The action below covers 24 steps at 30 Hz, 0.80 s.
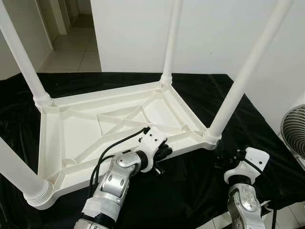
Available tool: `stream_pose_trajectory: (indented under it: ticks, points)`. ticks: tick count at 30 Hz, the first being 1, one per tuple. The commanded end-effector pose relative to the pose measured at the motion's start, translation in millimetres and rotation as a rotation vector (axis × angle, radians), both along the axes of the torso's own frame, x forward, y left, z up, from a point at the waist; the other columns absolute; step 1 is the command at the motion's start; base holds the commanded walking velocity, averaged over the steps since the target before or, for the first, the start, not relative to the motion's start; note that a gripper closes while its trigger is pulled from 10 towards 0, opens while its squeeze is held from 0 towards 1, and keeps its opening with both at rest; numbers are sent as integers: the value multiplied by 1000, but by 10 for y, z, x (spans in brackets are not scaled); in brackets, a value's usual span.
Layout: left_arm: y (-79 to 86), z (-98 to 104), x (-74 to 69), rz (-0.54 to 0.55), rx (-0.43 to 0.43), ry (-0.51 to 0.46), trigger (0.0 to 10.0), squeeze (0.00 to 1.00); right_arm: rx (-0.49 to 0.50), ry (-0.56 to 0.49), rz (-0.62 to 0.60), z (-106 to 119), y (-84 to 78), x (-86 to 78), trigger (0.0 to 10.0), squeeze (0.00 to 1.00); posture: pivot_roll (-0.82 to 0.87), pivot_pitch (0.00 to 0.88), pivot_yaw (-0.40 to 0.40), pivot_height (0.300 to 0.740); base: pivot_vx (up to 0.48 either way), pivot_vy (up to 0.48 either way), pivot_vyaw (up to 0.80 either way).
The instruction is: Building children table
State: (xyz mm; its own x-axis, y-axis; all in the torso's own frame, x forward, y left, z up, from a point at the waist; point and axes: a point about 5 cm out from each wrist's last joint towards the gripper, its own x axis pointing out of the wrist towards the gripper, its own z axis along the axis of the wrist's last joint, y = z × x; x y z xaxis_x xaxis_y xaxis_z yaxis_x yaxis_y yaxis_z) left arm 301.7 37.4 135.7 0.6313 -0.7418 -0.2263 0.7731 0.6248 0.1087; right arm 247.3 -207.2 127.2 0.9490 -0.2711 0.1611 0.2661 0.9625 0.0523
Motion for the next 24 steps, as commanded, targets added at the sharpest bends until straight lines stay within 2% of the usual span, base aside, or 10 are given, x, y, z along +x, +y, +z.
stream_pose_trajectory:
  ticks: [1, 4, 5, 7, 8, 9, 11, 12, 18, 24]
  points:
    - [87, 12, 82, 245, 36, -53, 10000, 1000, 2, 19, -7, -27, -18, 6, 10000, 0, -23, 50, -4, 740, 0, 0, 0]
    - [77, 3, 56, 210, 42, -18, 10000, 1000, 4, 21, -11, -36, -14, -3, 10000, 0, -25, 51, 3, 740, 0, 0, 0]
    - [72, -3, 47, 197, 45, -5, 10000, 914, 5, 21, -12, -39, -12, -8, 10000, 0, -25, 51, 3, 740, 0, 0, 0]
    - [69, -5, 41, 190, 49, 1, 10000, 914, 5, 21, -13, -41, -10, -14, 10000, 0, -25, 51, 3, 740, 0, 0, 0]
    - [65, -13, 36, 181, 55, 17, 10000, 816, 6, 21, -15, -42, -10, -15, 10000, 0, -25, 51, 7, 740, 0, 0, 0]
    - [62, -18, 35, 177, 58, 28, 10000, 122, 6, 22, -17, -42, -11, -13, 10000, 0, -25, 51, 7, 740, 0, 0, 0]
    - [62, -18, 35, 177, 58, 28, 10000, 122, 6, 22, -17, -42, -11, -13, 10000, 0, -25, 51, 7, 740, 0, 0, 0]
    - [52, -13, 33, 168, 50, 40, 10000, 0, 7, 22, -19, -43, -11, -11, 10000, 0, -26, 50, 13, 740, 0, 0, 0]
    - [25, 50, 30, 149, 26, 58, 10000, 0, 11, 20, -24, -45, -1, -10, 10000, 0, -25, 49, 18, 740, 0, 0, 0]
    - [68, -89, 48, 200, 148, 104, 10000, 0, 17, 17, -27, -45, 13, -3, 10000, 0, -26, 44, 21, 740, 0, 0, 0]
